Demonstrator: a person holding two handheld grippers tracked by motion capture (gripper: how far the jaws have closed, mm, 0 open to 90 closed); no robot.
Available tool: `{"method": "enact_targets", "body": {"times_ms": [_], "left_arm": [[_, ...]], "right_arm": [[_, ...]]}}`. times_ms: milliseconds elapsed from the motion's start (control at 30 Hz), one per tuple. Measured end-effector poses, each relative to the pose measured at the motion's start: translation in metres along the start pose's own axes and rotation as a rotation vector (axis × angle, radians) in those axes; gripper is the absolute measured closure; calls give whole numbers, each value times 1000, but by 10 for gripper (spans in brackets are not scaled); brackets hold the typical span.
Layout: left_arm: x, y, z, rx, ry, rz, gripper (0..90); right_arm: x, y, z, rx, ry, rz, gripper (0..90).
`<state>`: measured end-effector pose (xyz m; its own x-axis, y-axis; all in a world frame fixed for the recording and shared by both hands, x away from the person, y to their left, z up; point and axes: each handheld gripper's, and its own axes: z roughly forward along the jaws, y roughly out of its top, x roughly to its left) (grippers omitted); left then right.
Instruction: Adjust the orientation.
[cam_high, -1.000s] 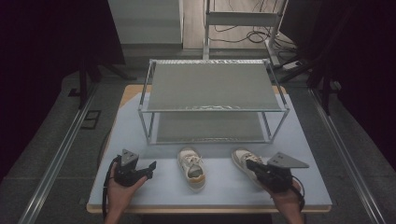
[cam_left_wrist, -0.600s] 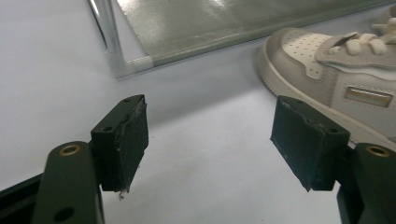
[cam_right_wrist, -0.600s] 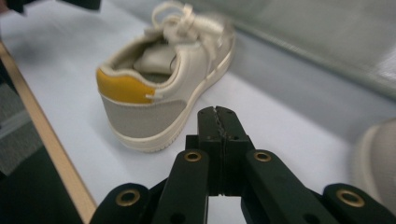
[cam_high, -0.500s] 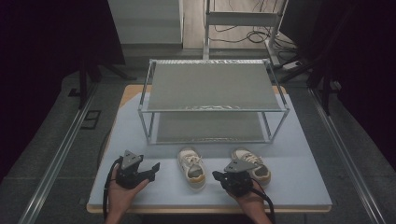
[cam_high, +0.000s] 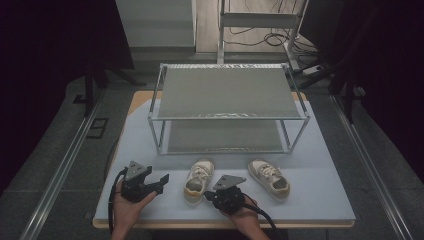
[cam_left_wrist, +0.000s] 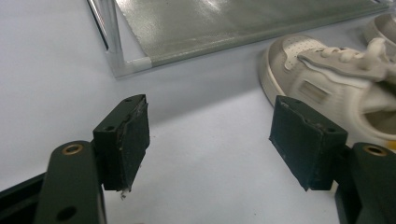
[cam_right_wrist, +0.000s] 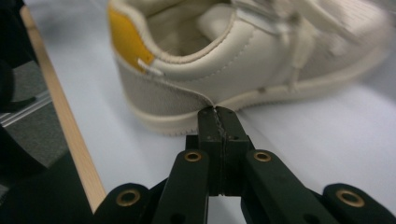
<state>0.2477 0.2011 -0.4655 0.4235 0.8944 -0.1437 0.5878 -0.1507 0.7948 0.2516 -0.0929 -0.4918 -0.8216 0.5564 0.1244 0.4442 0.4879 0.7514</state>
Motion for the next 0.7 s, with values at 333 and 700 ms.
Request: {"method": "enact_targets", "body": {"times_ms": [333, 700], "left_arm": [[6, -3, 2, 16, -2, -9, 282], [1, 0, -3, 14, -24, -9, 281]], "right_arm": [[5, 4, 4, -21, 6, -16, 896], [-15, -12, -42, -86, -56, 42, 877]]}}
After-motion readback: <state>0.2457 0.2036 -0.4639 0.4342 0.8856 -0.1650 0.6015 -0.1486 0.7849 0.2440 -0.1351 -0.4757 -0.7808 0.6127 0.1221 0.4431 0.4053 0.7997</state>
